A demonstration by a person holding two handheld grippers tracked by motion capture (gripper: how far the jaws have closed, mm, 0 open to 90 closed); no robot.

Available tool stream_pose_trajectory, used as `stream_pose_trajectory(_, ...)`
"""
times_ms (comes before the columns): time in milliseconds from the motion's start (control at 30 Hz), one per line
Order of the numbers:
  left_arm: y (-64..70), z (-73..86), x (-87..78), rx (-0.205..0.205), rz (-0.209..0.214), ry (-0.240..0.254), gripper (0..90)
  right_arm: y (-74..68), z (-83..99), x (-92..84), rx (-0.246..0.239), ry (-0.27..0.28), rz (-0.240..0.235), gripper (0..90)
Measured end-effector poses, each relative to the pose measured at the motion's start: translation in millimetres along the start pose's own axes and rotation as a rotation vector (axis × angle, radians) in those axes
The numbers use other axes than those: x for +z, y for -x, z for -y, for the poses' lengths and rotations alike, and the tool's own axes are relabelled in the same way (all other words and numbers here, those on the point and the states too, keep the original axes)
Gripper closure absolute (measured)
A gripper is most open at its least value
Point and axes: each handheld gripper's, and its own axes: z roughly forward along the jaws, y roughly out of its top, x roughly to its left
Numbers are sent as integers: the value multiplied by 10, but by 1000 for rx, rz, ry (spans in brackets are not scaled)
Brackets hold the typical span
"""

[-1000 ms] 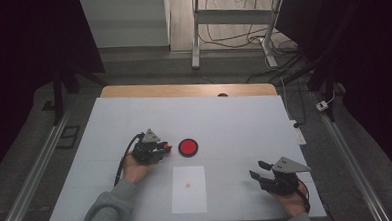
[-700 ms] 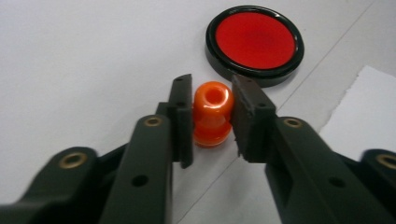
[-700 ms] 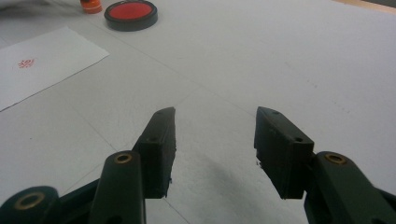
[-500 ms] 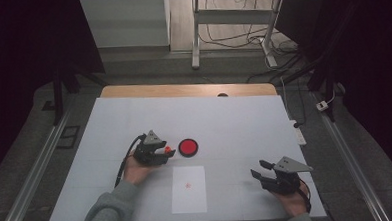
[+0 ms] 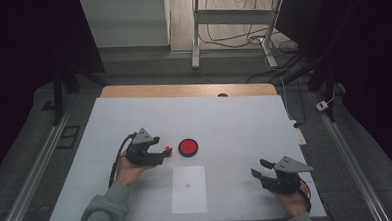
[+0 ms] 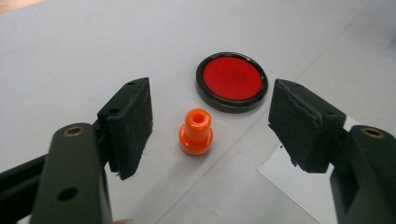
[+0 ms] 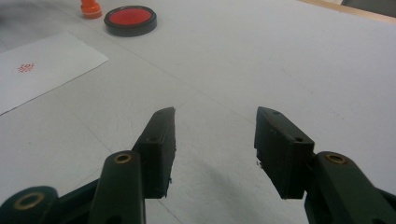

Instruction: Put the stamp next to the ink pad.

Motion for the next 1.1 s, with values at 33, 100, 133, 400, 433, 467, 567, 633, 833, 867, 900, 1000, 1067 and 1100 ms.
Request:
stream_pose_trajectory(33,7,-4,-28,5,5,1,309,2,-2,-2,0,2,0,477)
stream_pose_trajectory(100,28,-10,-73,12,12,4,309,1,-5,-4,-3,4,3,477)
stream_pose_trajectory(133,38,-14,-90,18,17,3,308,1,-5,-1,-3,6,0,477)
stream_pose_trajectory(400,151,-15,-224,49,34,8,309,-2,-9,-2,-17,16,10,476)
stream_pose_trajectory(433,167,-7,-244,52,37,8,309,2,-7,-2,-16,20,9,475)
stream_pose_trajectory(467,183,3,-265,59,42,5,310,5,-6,-3,-16,22,10,475)
stream_pose_trajectory(567,224,48,-325,77,44,-6,310,15,-7,-7,-21,20,14,474)
stream_pose_trajectory(633,238,89,-370,76,42,-9,310,23,-4,-6,-19,23,17,473)
stream_pose_trajectory(833,230,227,-497,55,20,-3,315,27,1,-6,-35,22,12,472)
stream_pose_trajectory(867,233,254,-517,55,16,-5,321,25,1,-4,-41,21,12,472)
stream_pose_trajectory(900,238,280,-538,57,7,-6,322,22,4,-1,-45,23,10,472)
stream_pose_trajectory(1000,259,378,-626,53,-1,0,322,18,4,-5,-55,20,7,471)
stream_pose_trajectory(1067,269,457,-681,54,-13,-4,321,18,4,-11,-57,26,0,471)
stream_pose_trajectory(1100,266,499,-710,51,-15,-2,321,17,4,-11,-58,27,-3,471)
